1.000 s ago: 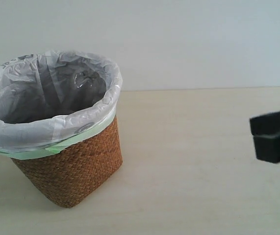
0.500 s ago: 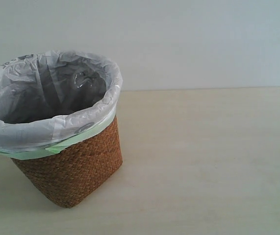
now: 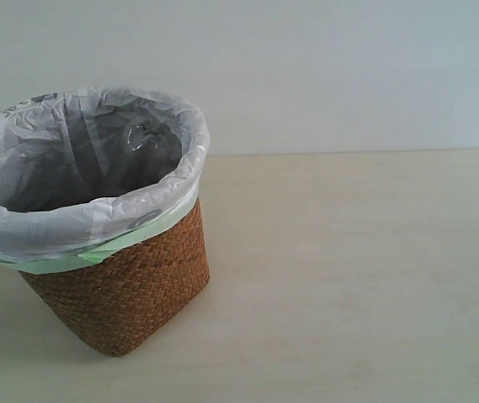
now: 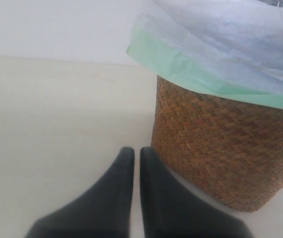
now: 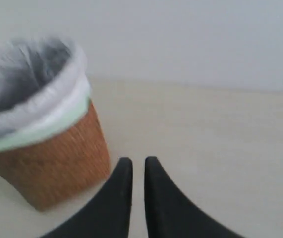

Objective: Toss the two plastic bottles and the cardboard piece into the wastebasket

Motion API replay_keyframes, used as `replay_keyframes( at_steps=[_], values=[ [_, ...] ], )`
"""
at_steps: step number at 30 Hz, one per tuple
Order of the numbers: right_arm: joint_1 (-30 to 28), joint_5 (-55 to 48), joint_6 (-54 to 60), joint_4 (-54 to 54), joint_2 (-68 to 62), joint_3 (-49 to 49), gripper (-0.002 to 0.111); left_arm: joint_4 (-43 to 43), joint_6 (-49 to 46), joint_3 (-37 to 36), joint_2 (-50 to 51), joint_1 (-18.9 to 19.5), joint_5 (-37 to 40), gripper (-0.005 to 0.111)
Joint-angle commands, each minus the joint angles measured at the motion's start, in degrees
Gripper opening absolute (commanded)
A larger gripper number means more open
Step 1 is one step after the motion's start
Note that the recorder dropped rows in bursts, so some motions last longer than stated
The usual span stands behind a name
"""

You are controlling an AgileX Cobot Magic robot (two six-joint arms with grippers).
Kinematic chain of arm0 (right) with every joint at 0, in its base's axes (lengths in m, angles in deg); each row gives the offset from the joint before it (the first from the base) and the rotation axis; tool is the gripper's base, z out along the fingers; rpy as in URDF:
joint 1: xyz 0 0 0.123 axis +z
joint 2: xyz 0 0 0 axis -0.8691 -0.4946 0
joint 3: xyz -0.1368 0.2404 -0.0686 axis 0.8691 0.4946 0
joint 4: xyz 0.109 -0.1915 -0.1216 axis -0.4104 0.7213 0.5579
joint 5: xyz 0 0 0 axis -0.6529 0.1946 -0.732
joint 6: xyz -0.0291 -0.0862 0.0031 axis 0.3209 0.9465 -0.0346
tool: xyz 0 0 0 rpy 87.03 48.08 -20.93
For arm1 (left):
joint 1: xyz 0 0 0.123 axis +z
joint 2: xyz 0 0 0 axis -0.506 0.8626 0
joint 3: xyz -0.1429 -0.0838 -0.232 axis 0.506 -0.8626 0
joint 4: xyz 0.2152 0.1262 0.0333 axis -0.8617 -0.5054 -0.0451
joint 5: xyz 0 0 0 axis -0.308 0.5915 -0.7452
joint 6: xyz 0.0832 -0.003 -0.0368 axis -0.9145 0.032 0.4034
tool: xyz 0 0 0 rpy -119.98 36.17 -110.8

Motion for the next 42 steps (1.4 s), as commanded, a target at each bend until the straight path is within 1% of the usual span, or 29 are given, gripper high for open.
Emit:
replay_keyframes(
  at_steps=[1,4,5,7,10,15,17,19,22,25,26,30,40,41,42],
  values=[
    [-5.85,23.03,-1.79,-5.65,6.44,10.78,0.007,-0.17,0.38,-0.23,-0.19,0.04,-0.07,0.004],
    [-10.82,32.2,-2.58,-6.06,12.27,18.92,0.007,-0.17,0.38,-0.23,-0.19,0.04,-0.07,0.004],
    [-11.94,32.75,-2.68,-6.06,13.92,20.56,0.007,-0.17,0.38,-0.23,-0.19,0.04,-0.07,0.004],
    [-14.06,31.93,-2.83,-6.06,18.44,23.72,0.007,-0.17,0.38,-0.23,-0.19,0.04,-0.07,0.004],
    [-15.55,30.68,-2.62,-6.06,23.79,27.01,0.007,-0.17,0.38,-0.23,-0.19,0.04,-0.07,0.004],
    [-18.67,27.24,-2.53,-6.06,30.92,29.75,0.007,-0.17,0.38,-0.23,-0.19,0.04,-0.07,0.004],
    [-20.44,27.22,-2.53,-6.06,30.92,30.56,0.007,-0.17,0.38,-0.23,-0.19,0.04,-0.07,0.004],
    [-23.39,27.02,-2.33,-6.06,30.92,30.56,0.007,-0.17,0.38,-0.23,-0.19,0.04,-0.07,0.004],
    [-27.54,19.75,4.89,-6.06,30.92,30.56,0.007,-0.17,0.38,-0.23,-0.19,0.04,-0.07,0.004],
    [-27.92,13.22,9.66,-5.96,30.92,30.56,0.007,-0.17,0.38,-0.23,-0.19,0.04,-0.07,0.004],
    [-27.92,8.47,11.21,-5.96,30.92,30.56,0.007,-0.17,0.38,-0.23,-0.19,0.04,-0.07,0.004],
    [-27.92,-1.52,11.67,-5.19,30.92,30.56,0.007,-0.17,0.38,-0.23,-0.19,0.04,-0.07,0.004],
    [-27.92,-2.71,10.88,-6.18,30.92,30.56,0.007,-0.17,0.38,-0.23,-0.19,0.04,-0.07,0.004],
    [-27.92,-2.71,11.02,-7.16,30.92,30.56,0.007,-0.17,0.38,-0.23,-0.19,0.04,-0.07,0.004],
    [-27.92,-2.61,13.88,-10.01,30.92,30.56,0.007,-0.17,0.38,-0.23,-0.19,0.04,-0.07,0.004]
  ],
)
